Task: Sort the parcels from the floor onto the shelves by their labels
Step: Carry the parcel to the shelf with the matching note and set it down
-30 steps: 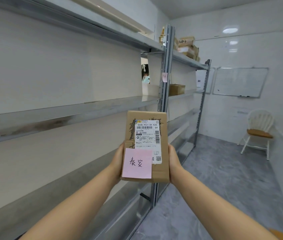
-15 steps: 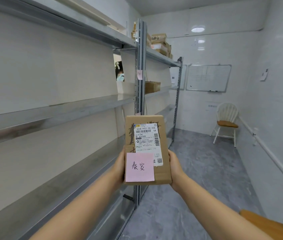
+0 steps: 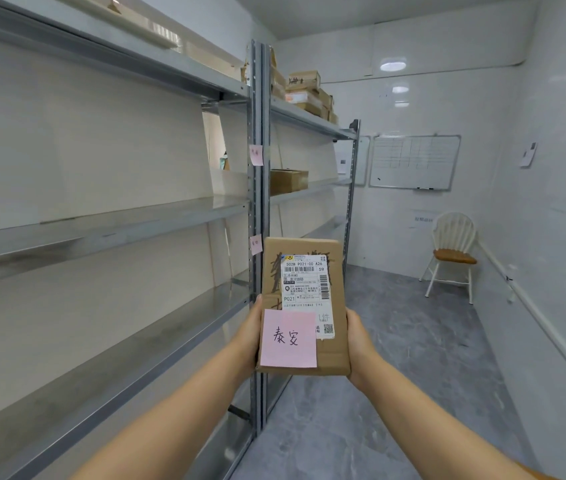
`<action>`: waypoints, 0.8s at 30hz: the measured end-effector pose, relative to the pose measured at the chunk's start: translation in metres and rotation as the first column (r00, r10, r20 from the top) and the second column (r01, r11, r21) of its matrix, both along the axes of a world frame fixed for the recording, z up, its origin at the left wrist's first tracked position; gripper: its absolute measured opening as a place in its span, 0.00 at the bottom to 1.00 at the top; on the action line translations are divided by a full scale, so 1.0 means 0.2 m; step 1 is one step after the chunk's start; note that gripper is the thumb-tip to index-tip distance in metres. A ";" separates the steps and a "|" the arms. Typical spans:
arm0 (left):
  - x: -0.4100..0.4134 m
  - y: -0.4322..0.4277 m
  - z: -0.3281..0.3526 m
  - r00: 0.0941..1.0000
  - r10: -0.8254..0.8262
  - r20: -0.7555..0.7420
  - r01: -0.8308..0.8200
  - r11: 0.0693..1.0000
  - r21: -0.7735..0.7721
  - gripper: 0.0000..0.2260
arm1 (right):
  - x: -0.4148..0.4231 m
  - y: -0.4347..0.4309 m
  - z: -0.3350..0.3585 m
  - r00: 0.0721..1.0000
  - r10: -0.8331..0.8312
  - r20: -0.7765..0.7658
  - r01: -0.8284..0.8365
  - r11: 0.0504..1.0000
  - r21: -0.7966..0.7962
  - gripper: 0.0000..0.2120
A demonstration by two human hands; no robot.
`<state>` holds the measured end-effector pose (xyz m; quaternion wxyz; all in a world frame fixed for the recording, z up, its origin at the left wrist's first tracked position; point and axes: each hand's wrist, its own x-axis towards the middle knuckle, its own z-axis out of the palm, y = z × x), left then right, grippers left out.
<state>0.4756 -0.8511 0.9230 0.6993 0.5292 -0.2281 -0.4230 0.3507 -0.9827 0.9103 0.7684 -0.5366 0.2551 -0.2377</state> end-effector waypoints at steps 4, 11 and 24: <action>0.00 -0.16 -0.04 0.998 0.010 -0.062 -0.011 1.000 -0.011 0.24 | -0.01 -0.16 -0.01 0.999 -0.019 -0.026 0.018 1.000 -0.011 0.19; 0.06 -0.35 -0.10 0.997 0.030 -0.078 -0.032 0.999 -0.031 0.23 | 0.08 -0.38 -0.07 0.996 -0.002 -0.090 -0.002 0.999 -0.051 0.20; 0.52 -0.70 -0.05 0.999 0.018 -0.049 -0.021 0.999 -0.048 0.21 | 0.56 -0.72 -0.06 0.997 -0.028 -0.077 0.024 0.999 -0.049 0.22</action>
